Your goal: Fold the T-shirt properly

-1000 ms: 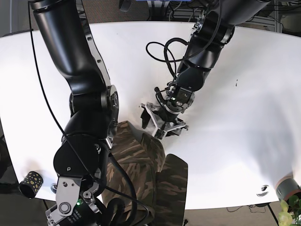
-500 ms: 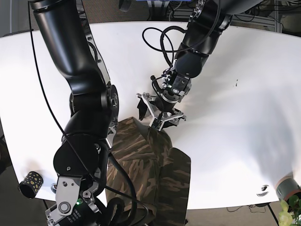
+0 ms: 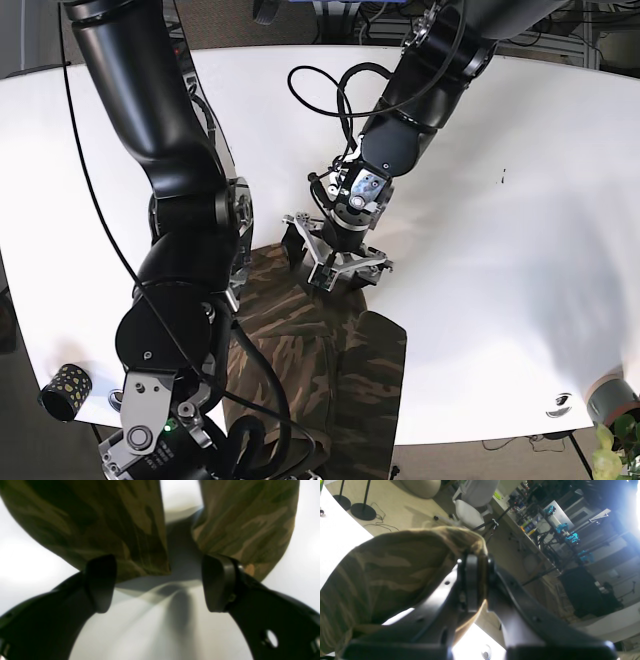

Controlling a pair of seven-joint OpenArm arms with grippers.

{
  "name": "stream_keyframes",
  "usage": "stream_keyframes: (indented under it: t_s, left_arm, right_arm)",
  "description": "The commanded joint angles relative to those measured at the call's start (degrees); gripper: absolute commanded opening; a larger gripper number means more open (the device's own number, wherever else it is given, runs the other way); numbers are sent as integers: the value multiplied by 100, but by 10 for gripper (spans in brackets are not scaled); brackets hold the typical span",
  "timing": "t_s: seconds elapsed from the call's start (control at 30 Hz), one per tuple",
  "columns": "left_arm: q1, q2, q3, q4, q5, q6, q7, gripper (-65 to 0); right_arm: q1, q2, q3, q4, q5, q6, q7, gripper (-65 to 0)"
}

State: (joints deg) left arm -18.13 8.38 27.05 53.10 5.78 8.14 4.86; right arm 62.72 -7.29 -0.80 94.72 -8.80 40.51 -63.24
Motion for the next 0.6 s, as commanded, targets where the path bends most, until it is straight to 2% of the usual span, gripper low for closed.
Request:
stream_keyframes:
  t_s: [0.0, 0.23, 0.47, 0.57]
  left_arm:
    - [-169, 62, -1, 74, 15, 78, -130, -136]
    - [-591, 62, 25, -558, 6, 817, -139, -135]
    - [-987, 62, -10, -1358, 6, 843, -869, -133]
    - [-1057, 62, -10, -1446, 6, 843, -886, -133]
  right_arm:
    - [264, -14, -4, 71, 31, -51, 192, -650]
    - [264, -14, 14, 71, 31, -51, 192, -650]
    - [264, -14, -4, 71, 31, -51, 192, -650]
    - [264, -14, -4, 71, 31, -51, 192, -650]
